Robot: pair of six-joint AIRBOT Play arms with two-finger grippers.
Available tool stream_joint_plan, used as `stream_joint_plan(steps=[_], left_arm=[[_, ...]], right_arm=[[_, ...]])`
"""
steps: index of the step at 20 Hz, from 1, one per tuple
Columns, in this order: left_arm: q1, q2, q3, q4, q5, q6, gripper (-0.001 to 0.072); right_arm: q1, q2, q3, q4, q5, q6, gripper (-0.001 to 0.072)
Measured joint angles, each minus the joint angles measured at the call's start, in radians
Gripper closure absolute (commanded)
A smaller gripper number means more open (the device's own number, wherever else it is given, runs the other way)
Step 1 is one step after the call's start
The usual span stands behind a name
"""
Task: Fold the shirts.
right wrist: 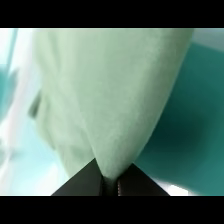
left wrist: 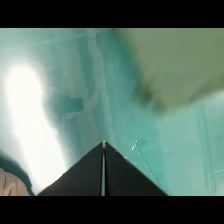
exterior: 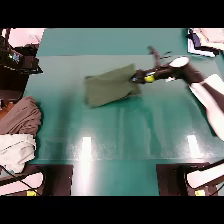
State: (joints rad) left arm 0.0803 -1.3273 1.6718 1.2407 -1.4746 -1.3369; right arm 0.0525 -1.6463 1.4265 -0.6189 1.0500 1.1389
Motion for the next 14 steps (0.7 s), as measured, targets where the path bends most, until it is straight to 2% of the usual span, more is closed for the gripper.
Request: stream_joint_plan(steps=[7, 14], left_arm=[[-0.098, 0.0, 0.0, -0.031, 0.026, 0.0, 0.068], [-0.18, 0.0, 0.0, -0.041, 0.069, 0.0, 0.068]], right_arm=[[-0.465, 0.283, -0.119, -0.099, -0.019, 0.01, 0.0699], [-0.748, 0.336, -0.014, -0.114, 0.013, 0.012, 0.0699]])
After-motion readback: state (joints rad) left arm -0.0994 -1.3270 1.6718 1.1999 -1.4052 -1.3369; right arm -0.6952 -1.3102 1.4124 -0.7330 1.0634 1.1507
